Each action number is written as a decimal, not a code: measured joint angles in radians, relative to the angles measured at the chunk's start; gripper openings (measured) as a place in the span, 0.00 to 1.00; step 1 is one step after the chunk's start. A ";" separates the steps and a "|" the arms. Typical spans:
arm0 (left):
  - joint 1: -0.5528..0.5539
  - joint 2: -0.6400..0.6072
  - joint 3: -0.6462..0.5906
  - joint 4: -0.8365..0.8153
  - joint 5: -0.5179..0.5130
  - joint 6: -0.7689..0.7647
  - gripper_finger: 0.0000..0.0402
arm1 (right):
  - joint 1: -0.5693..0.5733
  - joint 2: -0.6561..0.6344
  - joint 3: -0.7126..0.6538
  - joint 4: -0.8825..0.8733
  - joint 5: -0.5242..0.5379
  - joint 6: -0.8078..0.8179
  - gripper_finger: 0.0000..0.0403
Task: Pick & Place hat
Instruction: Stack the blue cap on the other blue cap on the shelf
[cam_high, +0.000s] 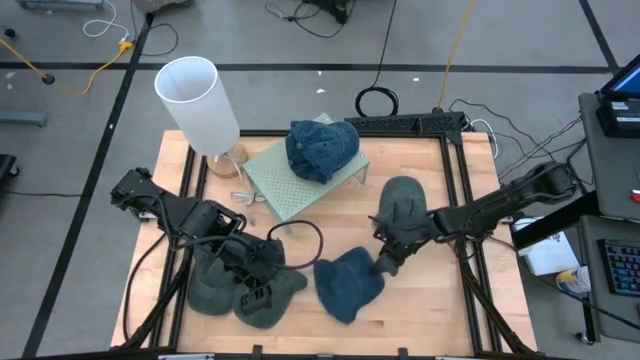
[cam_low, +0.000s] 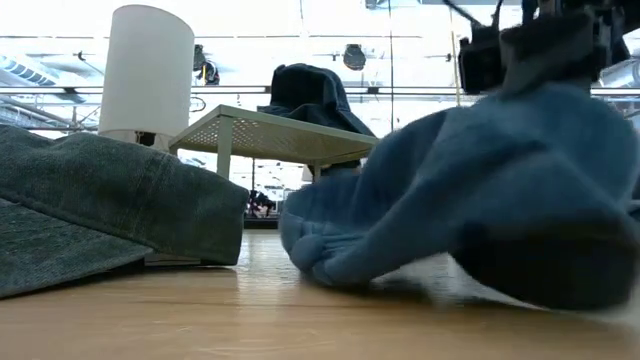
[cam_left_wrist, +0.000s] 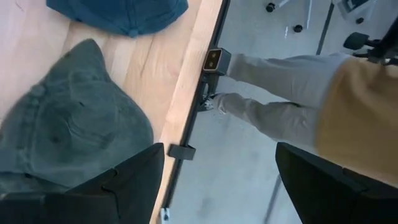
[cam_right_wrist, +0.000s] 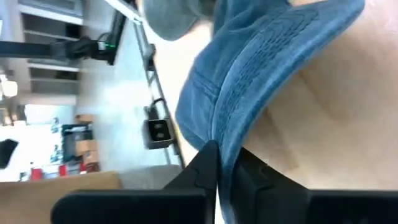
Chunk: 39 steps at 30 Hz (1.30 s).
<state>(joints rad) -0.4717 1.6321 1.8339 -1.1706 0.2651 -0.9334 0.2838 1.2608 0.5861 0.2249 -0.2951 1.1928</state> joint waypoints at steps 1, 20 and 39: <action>0.000 0.000 0.000 0.000 0.009 -0.009 0.77 | 0.001 -0.023 0.000 -0.001 -0.009 0.000 0.03; 0.004 0.000 0.000 0.104 -0.237 -0.112 0.72 | 0.045 -0.507 0.000 -0.116 0.165 -0.201 0.01; -0.001 -0.004 0.000 0.498 -0.817 0.009 0.73 | 0.045 -0.656 0.000 0.293 0.171 -0.555 0.01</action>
<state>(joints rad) -0.4728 1.6285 1.8339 -0.6725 -0.5516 -0.9244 0.3290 0.6046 0.5861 0.5179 -0.1238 0.6374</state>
